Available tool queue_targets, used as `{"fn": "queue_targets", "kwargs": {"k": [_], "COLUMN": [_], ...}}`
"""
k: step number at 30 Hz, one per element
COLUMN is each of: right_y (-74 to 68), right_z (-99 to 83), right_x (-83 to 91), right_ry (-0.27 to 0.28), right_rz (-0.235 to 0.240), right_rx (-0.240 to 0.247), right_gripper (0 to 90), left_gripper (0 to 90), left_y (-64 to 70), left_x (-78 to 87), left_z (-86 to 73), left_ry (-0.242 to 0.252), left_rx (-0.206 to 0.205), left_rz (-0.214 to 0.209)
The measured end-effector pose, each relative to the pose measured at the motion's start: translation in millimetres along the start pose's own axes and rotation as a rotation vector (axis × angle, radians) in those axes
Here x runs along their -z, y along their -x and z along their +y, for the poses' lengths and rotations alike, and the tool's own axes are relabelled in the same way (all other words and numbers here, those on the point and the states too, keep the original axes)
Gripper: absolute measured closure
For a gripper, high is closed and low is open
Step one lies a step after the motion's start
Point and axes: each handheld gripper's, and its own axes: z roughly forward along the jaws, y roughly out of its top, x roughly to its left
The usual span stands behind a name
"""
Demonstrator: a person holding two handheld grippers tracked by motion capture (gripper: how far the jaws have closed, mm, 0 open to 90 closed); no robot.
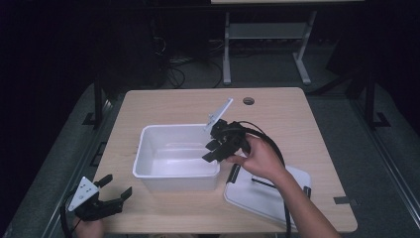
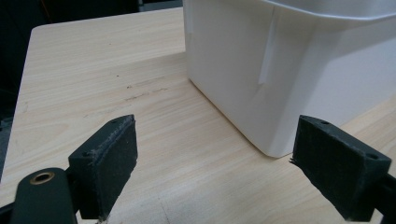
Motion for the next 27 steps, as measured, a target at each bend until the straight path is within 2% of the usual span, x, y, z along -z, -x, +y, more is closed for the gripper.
{"fn": "queue_targets", "kwargs": {"k": [4,6,10,12,14,16,20,27], "right_y": [1.9,2.3,2.7,2.6,2.3,2.6,2.8,0.0], "right_z": [-16.0,-18.6,-36.8,-39.5,-50.9,-53.6,-70.8,-92.5], "right_x": [18.4,20.7,34.2,35.5,41.0,41.8,46.6,48.8], "right_ry": [0.008,0.011,0.020,0.021,0.024,0.022,0.016,0.017], "right_rz": [-0.039,-0.042,-0.065,-0.068,-0.078,-0.082,-0.096,-0.114], "right_rx": [-0.013,-0.018,-0.045,-0.049,-0.066,-0.064,-0.085,-0.093], "right_gripper": [56.0,55.8,55.2,55.1,54.4,54.5,54.4,53.8], "left_gripper": [13.0,13.0,13.0,13.0,13.0,13.0,13.0,13.0], "left_y": [0.4,0.5,0.7,0.8,1.4,1.6,1.7,2.5], "left_x": [-0.8,-1.1,-1.1,-1.3,-1.5,-1.5,-2.3,-2.4], "left_z": [0.2,0.2,0.3,0.2,0.4,0.5,0.6,0.7], "left_ry": [0.000,-0.002,-0.002,-0.004,-0.006,-0.006,-0.005,-0.005], "left_rx": [-0.003,-0.004,-0.005,-0.006,-0.006,-0.007,-0.010,-0.008], "left_rz": [-0.002,-0.001,0.000,0.000,0.001,0.002,0.000,-0.001]}}
